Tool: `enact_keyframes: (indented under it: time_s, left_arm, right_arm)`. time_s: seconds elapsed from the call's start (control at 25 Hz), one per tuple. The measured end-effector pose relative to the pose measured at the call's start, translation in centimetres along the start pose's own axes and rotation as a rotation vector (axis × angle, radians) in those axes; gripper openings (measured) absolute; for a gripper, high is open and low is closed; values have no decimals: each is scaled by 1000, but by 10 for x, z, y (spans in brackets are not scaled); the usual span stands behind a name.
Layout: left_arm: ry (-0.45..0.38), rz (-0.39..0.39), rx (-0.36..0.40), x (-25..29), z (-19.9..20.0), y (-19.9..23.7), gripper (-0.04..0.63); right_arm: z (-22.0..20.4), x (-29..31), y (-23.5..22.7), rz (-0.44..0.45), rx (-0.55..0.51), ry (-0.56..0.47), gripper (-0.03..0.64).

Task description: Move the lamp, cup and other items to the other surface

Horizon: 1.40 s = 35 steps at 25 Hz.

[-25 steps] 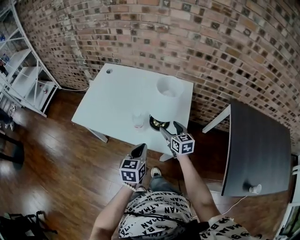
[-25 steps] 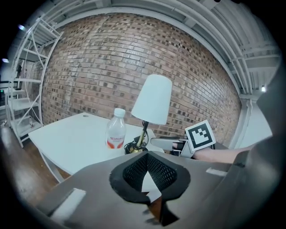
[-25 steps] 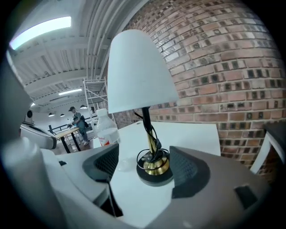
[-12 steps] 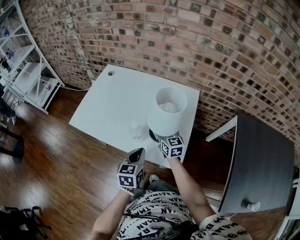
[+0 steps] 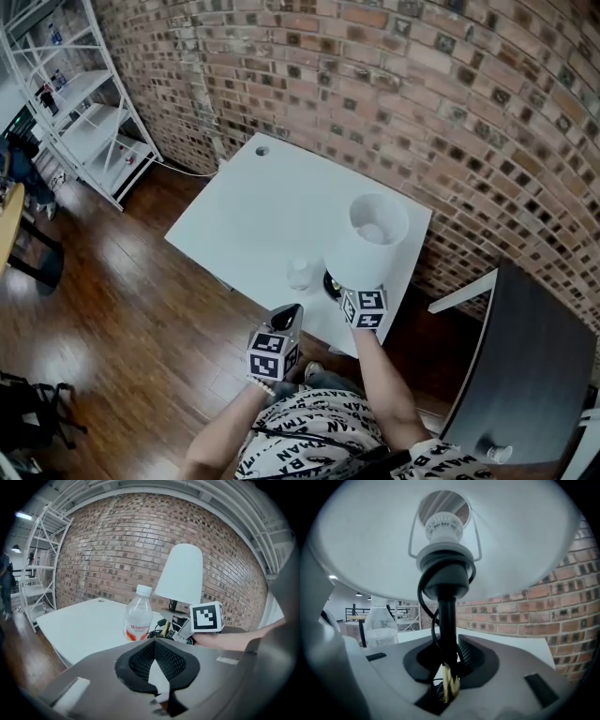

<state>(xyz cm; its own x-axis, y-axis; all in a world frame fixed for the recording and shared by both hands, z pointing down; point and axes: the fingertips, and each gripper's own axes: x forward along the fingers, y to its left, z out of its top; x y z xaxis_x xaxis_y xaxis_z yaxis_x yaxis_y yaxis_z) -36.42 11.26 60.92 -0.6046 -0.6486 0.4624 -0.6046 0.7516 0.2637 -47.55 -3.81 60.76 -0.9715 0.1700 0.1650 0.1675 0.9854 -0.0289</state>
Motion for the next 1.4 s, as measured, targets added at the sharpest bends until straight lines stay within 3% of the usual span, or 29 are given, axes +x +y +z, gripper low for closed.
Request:
enact_keyframes:
  time_s: [0.28, 0.44, 0.72, 1.04, 1.4]
  left_arm:
    - [-14, 7, 5, -2, 4, 9, 2]
    - [-4, -7, 3, 0, 2, 11, 2]
    - [-5, -85, 27, -7, 15, -6, 2]
    - [43, -268, 122, -10, 13, -69, 2]
    - [120, -493, 213, -38, -34, -170, 3]
  right_arm:
    - [10, 10, 4, 17, -55, 14, 51]
    - [20, 6, 2, 11, -24, -4, 44]
    - [53, -25, 7, -46, -79, -31, 41]
    - [80, -131, -18, -233, -72, -55, 41]
    - [54, -282, -39, -496, -25, -14, 41]
